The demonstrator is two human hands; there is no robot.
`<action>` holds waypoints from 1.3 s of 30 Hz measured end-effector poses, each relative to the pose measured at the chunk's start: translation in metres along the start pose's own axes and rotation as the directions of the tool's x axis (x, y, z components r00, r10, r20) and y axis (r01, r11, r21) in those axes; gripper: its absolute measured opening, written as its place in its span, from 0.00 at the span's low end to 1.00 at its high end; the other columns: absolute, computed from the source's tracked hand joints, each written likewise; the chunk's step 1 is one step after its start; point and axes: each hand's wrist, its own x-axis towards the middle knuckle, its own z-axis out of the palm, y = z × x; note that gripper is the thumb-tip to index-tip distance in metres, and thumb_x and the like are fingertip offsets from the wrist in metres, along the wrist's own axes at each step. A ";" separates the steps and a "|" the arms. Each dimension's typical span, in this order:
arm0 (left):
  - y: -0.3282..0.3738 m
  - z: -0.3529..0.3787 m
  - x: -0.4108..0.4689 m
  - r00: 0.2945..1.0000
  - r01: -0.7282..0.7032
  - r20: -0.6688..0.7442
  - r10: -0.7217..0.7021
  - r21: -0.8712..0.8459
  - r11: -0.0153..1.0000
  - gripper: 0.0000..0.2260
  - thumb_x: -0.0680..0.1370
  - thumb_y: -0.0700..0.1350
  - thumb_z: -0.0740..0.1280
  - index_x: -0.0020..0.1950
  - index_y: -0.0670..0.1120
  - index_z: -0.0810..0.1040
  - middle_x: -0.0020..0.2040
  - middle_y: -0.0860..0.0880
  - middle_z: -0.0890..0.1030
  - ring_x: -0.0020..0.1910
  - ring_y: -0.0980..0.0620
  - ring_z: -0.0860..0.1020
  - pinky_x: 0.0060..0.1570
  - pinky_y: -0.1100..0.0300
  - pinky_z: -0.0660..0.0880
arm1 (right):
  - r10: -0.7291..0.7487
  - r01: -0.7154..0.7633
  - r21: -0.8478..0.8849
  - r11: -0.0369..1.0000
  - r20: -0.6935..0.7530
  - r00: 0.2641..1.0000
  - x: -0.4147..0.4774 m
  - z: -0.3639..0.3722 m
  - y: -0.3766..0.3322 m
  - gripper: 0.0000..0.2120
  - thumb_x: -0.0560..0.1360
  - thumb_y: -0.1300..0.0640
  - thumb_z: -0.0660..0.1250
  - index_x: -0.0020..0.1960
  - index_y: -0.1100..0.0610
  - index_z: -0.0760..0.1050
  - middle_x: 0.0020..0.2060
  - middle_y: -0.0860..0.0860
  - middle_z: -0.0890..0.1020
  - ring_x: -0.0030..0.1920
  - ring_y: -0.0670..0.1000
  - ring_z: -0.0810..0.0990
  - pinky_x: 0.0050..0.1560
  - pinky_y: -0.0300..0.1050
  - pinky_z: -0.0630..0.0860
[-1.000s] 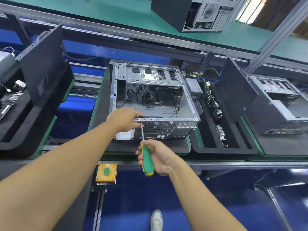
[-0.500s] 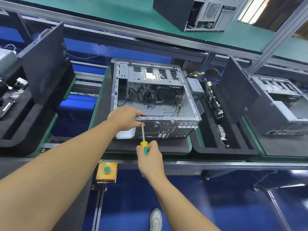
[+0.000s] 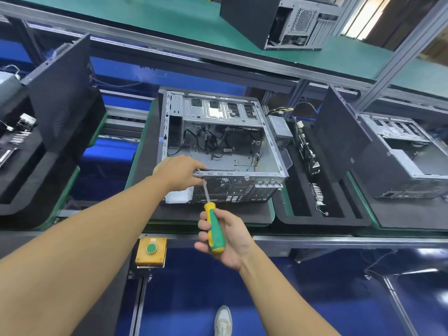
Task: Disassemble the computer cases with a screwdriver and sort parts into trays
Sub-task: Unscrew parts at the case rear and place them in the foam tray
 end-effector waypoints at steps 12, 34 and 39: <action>0.000 0.002 0.000 1.000 0.006 -0.006 -0.006 0.015 1.000 0.23 0.75 0.66 0.67 0.69 0.62 0.75 0.58 0.54 0.82 0.56 0.48 0.79 0.43 0.56 0.72 | -0.260 0.163 -0.314 0.935 -0.298 0.918 0.011 0.010 0.025 0.09 0.76 0.49 0.65 0.46 0.55 0.74 0.32 0.50 0.71 0.28 0.48 0.68 0.27 0.40 0.66; 0.000 0.002 0.001 1.000 -0.006 -0.016 0.006 0.025 1.000 0.22 0.75 0.65 0.67 0.68 0.62 0.75 0.58 0.54 0.82 0.57 0.49 0.79 0.45 0.56 0.70 | -0.072 0.079 0.078 0.994 -0.082 0.994 0.009 0.002 0.012 0.13 0.77 0.54 0.61 0.55 0.60 0.76 0.35 0.53 0.74 0.28 0.49 0.68 0.22 0.39 0.63; 0.000 0.000 0.000 1.000 -0.001 0.002 0.001 0.032 0.999 0.21 0.75 0.65 0.67 0.67 0.62 0.74 0.56 0.55 0.82 0.56 0.49 0.78 0.45 0.55 0.72 | -0.072 0.073 0.021 0.997 -0.064 0.995 0.005 0.006 0.006 0.13 0.79 0.55 0.58 0.53 0.63 0.77 0.36 0.53 0.77 0.30 0.50 0.72 0.26 0.41 0.69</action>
